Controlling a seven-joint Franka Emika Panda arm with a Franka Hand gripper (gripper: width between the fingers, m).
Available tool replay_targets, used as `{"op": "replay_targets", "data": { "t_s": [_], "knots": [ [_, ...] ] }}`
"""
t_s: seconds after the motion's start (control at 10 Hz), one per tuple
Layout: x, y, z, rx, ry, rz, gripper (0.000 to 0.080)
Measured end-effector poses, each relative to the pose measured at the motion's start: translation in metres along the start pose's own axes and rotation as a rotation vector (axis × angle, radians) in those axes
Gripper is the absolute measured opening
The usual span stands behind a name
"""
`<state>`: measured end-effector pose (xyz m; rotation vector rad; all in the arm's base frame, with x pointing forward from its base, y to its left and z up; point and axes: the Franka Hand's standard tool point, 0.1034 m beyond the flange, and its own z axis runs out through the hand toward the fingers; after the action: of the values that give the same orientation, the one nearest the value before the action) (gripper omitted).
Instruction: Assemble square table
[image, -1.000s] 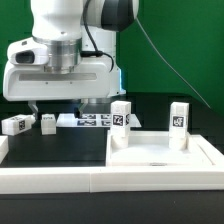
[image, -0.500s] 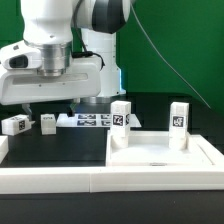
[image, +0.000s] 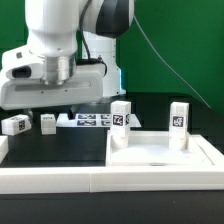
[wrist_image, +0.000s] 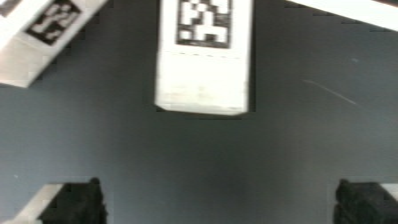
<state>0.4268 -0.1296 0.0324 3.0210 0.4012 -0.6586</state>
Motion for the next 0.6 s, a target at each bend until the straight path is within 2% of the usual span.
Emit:
{"op": "replay_targets", "data": {
  "t_s": [0.4, 0.6],
  "knots": [
    [0.003, -0.003, 0.005, 0.029, -0.181, -0.005, 0.0649],
    [-0.005, 0.006, 0.017, 0.010, -0.291, -0.024, 0.0649]
  ]
}}
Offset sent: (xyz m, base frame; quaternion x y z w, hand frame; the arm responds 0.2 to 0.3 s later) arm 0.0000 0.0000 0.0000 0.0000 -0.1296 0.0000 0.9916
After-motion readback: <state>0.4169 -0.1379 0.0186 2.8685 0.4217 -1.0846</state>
